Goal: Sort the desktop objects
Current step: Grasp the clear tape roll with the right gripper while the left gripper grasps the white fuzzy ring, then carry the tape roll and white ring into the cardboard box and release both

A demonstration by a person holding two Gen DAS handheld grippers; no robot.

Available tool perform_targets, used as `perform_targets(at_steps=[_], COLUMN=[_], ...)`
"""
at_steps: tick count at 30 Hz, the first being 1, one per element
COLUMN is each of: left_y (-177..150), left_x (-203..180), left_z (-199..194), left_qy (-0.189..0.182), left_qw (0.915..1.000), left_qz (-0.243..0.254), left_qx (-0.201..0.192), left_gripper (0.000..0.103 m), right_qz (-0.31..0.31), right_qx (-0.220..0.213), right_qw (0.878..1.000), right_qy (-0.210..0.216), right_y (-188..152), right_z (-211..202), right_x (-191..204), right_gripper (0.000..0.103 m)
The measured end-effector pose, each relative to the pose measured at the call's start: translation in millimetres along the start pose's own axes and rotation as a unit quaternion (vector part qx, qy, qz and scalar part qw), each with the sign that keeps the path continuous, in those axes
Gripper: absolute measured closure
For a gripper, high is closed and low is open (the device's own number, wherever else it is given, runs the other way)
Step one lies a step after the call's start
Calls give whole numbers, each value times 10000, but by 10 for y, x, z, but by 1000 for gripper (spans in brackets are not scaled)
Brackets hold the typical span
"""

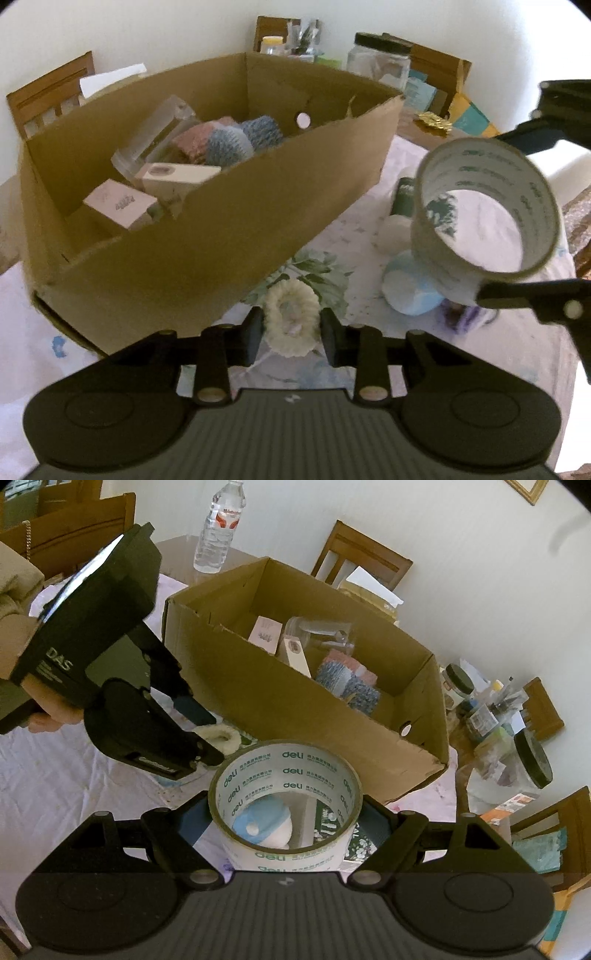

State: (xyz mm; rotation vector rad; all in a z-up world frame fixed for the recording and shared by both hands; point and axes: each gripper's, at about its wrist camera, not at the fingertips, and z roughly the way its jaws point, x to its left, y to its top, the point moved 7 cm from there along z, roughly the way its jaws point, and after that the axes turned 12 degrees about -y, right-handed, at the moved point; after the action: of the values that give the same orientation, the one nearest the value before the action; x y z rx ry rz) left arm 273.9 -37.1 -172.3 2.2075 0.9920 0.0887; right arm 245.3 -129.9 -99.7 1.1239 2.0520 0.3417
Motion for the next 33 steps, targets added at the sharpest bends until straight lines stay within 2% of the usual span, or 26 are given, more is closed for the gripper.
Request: perform_targets(at_steps=[7,15,26,33], left_y=[126,301,676,923], left_x=[-149,-238,-187,-4], left_z=[-328,-643,-1028,-1077], left_qy=[-167,-288,71,378], left_qw=[9995,9991,9985,9974], left_qz=[259,303,387,342], left_qx=[-16,-1,-392,-519], left_gripper=[71,71,71,71], right_qz=[45,80,71,43], right_qx=[-54,-206,-577,-773], right_qw=[10000,9997,9982,9970], right_qy=[40,133,108,82], right_y=[52,169,439,636], right_z=[-55,-167,-278,-268], right_x=[-58,-125,-359,-498], right_gripper=[16,16,16,16])
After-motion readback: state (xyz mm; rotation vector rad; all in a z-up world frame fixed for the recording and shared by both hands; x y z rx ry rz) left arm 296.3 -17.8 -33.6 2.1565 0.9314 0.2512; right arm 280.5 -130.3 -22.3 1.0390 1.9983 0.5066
